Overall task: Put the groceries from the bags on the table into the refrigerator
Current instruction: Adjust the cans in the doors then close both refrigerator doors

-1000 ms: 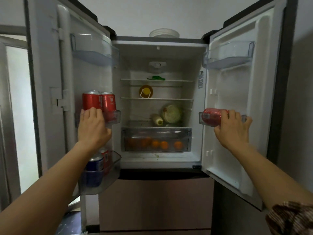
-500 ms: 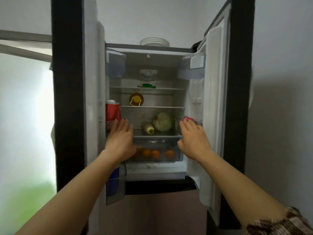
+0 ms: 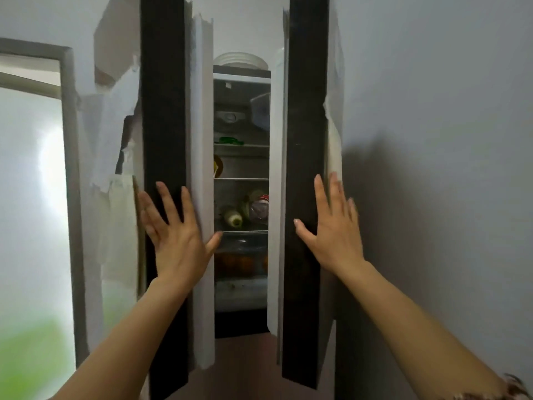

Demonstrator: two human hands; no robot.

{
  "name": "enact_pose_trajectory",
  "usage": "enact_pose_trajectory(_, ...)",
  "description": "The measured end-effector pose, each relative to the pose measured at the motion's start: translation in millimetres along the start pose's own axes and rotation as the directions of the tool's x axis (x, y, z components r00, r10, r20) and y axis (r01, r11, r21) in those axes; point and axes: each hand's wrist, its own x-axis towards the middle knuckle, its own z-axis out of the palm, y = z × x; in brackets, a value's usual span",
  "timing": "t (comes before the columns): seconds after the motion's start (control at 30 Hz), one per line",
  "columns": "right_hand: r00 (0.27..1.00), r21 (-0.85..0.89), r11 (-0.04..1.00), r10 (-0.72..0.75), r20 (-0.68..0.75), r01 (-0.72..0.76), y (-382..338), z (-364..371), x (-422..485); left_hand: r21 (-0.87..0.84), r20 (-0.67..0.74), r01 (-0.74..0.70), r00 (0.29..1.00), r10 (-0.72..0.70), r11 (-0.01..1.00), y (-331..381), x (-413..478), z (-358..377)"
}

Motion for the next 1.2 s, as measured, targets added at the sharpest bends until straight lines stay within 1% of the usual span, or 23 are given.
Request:
enact_pose_trajectory(0.03,0.999,0.078,0.997,0.012,0.04,-0.015,-3.2,5.0,1.5,0.005,-0.012,-0.017,1.0,0.017,1.0,4.0,1.7,2.7)
enact_pose_trajectory(0.07,0.999,0.121,0.993,0.004,0.052,-0.01,-7.2,10.3,2.8,-0.006,-0.034,-0.024,0.999,0.024,1.0,6.2,4.0,5.1)
enact_pose_trajectory(0.17,0.998,0.141,0.989,-0.058,0.016,0.055,-19.2,27.6,6.9,-0.08,-0.071,-0.035,0.997,0.029,0.996,1.4,10.3,12.5)
enact_pose_trajectory(0.23,0.998,0.176,0.983,-0.058,-0.006,0.058,-25.6,38.0,10.3,-0.088,-0.027,-0.053,0.998,0.05,0.995,-8.6,11.7,21.3)
enact_pose_trajectory(0.3,0.999,0.213,0.976,-0.042,0.0,0.041,-30.4,48.8,13.7,-0.062,0.041,-0.116,0.992,0.118,0.991,-16.0,13.0,33.4)
enact_pose_trajectory(0.37,0.999,0.218,0.975,-0.047,-0.005,0.047,-35.6,58.6,16.2,-0.026,0.094,-0.183,0.978,0.185,0.983,-14.3,18.1,47.2)
enact_pose_trajectory(0.43,0.999,0.203,0.978,-0.051,-0.017,0.053,-39.9,67.4,18.9,0.029,0.119,-0.226,0.968,0.221,0.974,-5.7,25.1,60.8)
enact_pose_trajectory(0.53,0.997,0.158,0.985,-0.071,-0.011,0.072,-45.3,80.6,23.1,0.13,0.109,-0.228,0.971,0.215,0.965,3.0,32.4,75.2)
enact_pose_trajectory(0.67,0.996,0.183,0.979,-0.094,-0.012,0.095,-49.9,94.3,26.2,0.202,0.09,-0.262,0.964,0.249,0.944,0.8,35.4,86.7)
enact_pose_trajectory(0.83,0.994,0.201,0.974,-0.099,-0.049,0.107,-51.9,101.3,29.0,0.19,0.057,-0.261,0.965,0.255,0.946,1.6,39.0,95.8)
enact_pose_trajectory(1.03,0.994,0.217,0.972,-0.076,-0.075,0.091,-58.2,102.1,27.7,0.202,0.086,-0.264,0.964,0.252,0.943,0.2,40.0,93.6)
enact_pose_trajectory(1.13,0.991,0.215,0.972,-0.076,-0.107,0.097,-52.6,98.1,22.4,0.189,0.055,-0.242,0.97,0.236,0.952,-1.4,35.4,92.0)
enact_pose_trajectory(1.2,0.988,0.243,0.965,-0.068,-0.141,0.101,-47.8,94.9,17.3,0.179,0.021,-0.261,0.965,0.261,0.949,-6.2,32.6,89.5)
